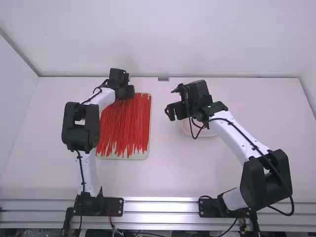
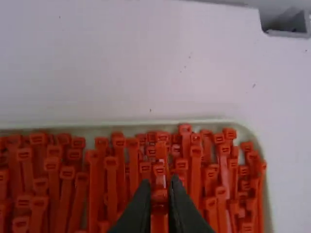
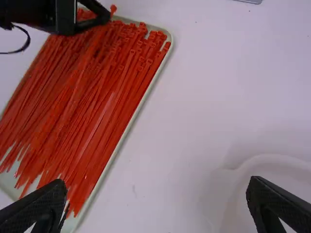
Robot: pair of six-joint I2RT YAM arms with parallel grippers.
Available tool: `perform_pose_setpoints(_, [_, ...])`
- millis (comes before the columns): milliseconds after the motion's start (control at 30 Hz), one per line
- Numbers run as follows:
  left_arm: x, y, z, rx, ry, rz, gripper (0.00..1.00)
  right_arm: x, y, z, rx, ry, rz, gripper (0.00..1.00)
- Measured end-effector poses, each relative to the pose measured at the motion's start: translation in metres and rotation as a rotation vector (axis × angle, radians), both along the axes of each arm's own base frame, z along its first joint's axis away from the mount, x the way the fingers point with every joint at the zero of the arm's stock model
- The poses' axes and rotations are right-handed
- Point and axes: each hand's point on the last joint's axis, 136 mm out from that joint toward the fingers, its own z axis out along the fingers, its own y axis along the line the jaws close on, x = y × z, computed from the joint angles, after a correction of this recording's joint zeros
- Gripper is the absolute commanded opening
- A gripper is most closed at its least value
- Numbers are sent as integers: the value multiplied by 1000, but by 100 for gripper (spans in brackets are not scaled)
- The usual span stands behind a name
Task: Fasten the cable tie
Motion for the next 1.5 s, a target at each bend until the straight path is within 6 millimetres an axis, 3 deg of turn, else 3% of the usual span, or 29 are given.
perform_pose_setpoints(300, [3,0,26,2,35,0,2,1,0,1,2,-5,-1,99])
perform_pose_setpoints(700, [-20,1,22,10,158,0,2,4,2,4,9,-21,0,98])
perform_pose_setpoints(867, [-28,0,18,3,198,-3,27,4,2,4,8,-21,1,99])
perform_pose_setpoints(1000, [-29,-4,18,-15,198,-14,37,4,2,4,8,-21,1,98])
perform_pose_setpoints(1100, [-27,-4,19,-20,191,-17,37,4,1,3,8,-20,0,99])
perform_pose_setpoints(1333, [-11,-5,28,-23,115,-19,25,4,2,4,9,-20,0,99])
perform_pose_setpoints(1500, [2,-5,33,-19,47,-12,27,4,2,3,9,-20,0,98])
